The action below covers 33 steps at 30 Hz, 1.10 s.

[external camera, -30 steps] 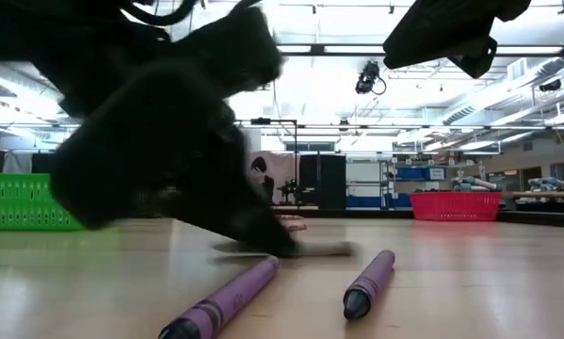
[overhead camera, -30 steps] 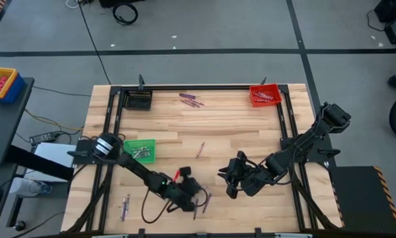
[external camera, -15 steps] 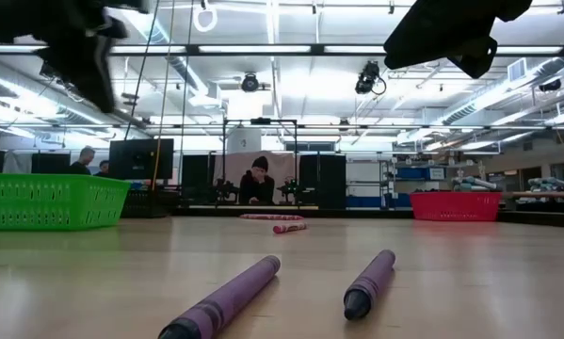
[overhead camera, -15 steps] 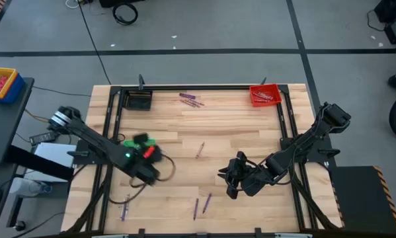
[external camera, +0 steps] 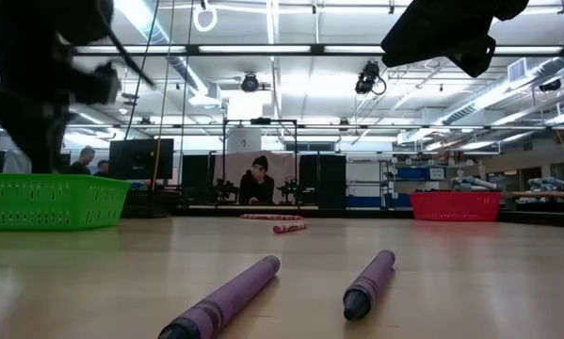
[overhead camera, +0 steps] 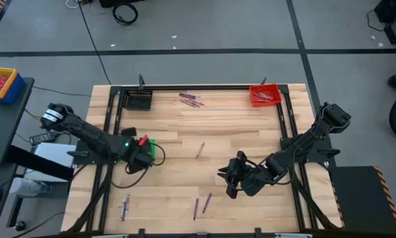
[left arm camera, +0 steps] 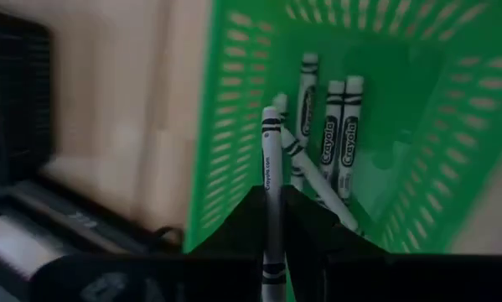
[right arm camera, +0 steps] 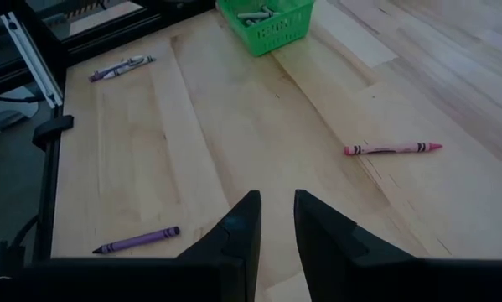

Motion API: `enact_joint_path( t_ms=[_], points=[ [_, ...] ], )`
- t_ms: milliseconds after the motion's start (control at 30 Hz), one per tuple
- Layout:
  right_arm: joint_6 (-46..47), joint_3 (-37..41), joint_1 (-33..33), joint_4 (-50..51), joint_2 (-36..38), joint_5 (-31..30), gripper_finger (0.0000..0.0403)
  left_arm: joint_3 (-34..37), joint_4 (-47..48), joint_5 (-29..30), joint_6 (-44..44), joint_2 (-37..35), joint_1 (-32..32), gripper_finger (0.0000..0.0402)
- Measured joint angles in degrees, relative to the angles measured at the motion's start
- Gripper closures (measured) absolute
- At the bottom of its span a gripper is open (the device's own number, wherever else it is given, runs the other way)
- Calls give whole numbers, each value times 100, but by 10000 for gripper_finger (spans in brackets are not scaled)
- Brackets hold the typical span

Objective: Sort crayons
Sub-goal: Put the white crayon into the green bin

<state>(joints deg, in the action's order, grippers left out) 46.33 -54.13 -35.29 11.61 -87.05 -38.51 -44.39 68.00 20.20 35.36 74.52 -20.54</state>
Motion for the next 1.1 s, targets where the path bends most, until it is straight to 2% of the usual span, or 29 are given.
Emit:
enact_joint_path(
  t_ms=[133, 300, 433, 567, 700, 833, 933, 1100],
  points=[
    [-2, 0, 0, 3, 0, -76, 323, 622, -968, -406, -270, 0, 416, 362],
    [-143, 0, 0, 7, 0, -95, 323, 833, -1156, -622, -293, -2, 735, 340],
    [-153, 2, 22, 7, 0, -109, 323, 619, -974, -796, -292, -2, 818, 310],
    [-153, 2, 22, 7, 0, -111, 323, -13, -233, -1085, 19, 0, 818, 277],
    [-153, 2, 24, 9, 0, -109, 323, -952, 682, -1582, 1119, -3, 698, 261],
    [-192, 2, 22, 9, 0, -96, 323, -1578, 553, -2153, 2300, -4, 144, 261],
    [-379, 2, 24, 9, 0, 52, 323, -1619, 287, -2347, 3169, 40, -485, 260],
    [-952, 2, 36, 3, 0, 500, 323, -1108, -638, -2483, 4710, 298, -1606, 260]
  ],
)
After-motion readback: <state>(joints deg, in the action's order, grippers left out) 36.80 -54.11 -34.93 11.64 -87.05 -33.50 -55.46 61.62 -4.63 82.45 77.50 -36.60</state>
